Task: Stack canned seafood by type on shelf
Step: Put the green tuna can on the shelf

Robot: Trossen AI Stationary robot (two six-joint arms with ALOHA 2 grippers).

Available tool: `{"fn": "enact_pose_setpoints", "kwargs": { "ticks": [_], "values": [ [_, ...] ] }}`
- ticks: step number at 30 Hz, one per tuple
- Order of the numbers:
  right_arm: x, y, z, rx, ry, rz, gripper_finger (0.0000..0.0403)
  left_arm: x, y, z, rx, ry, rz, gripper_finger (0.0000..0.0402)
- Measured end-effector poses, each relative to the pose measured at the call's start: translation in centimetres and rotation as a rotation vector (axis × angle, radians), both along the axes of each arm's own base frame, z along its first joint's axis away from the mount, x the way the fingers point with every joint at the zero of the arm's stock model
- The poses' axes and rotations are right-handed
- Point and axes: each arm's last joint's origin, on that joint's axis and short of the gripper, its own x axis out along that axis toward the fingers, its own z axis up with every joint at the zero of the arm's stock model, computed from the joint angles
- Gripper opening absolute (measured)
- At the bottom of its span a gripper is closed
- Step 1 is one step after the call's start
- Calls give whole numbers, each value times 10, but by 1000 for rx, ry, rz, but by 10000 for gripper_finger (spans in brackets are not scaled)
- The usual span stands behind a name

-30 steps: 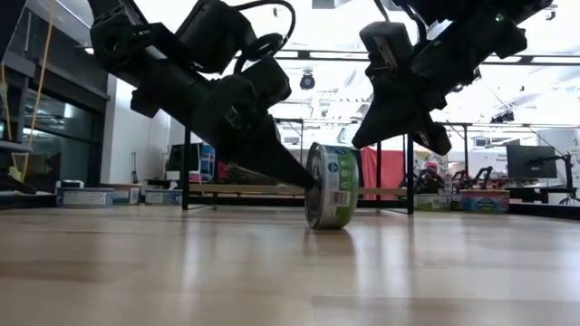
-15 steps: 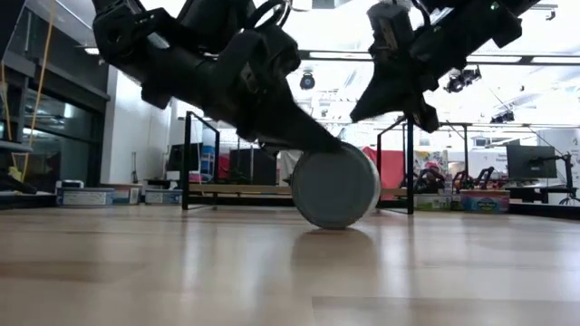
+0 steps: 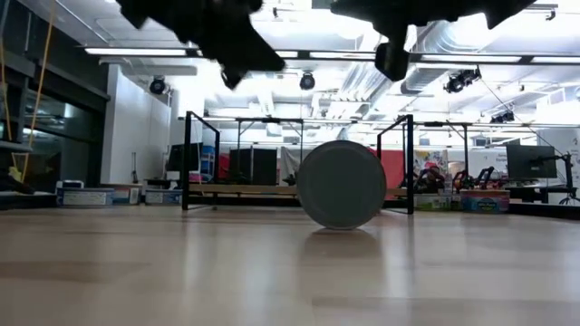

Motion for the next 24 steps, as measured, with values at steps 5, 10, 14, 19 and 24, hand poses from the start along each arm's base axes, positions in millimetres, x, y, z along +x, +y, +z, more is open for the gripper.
{"fn": "enact_pose_setpoints", "kwargs": {
  "ticks": [5,10,14,19,24],
  "values": [
    [1,1,-9,32,74,56,38,-40,24,22,-51,-67,121,0],
    [8,11,-12,-23,268,162,127,-61,36,21,-119,-113,234,0],
    [27,27,-8,-225,357,276,199,-63,37,13,-138,-84,281,1],
    [51,35,-17,-479,568,296,251,-59,36,6,-163,-59,296,1],
    [72,38,-27,-522,646,290,259,-59,36,7,-166,-62,294,1]
  ]
}}
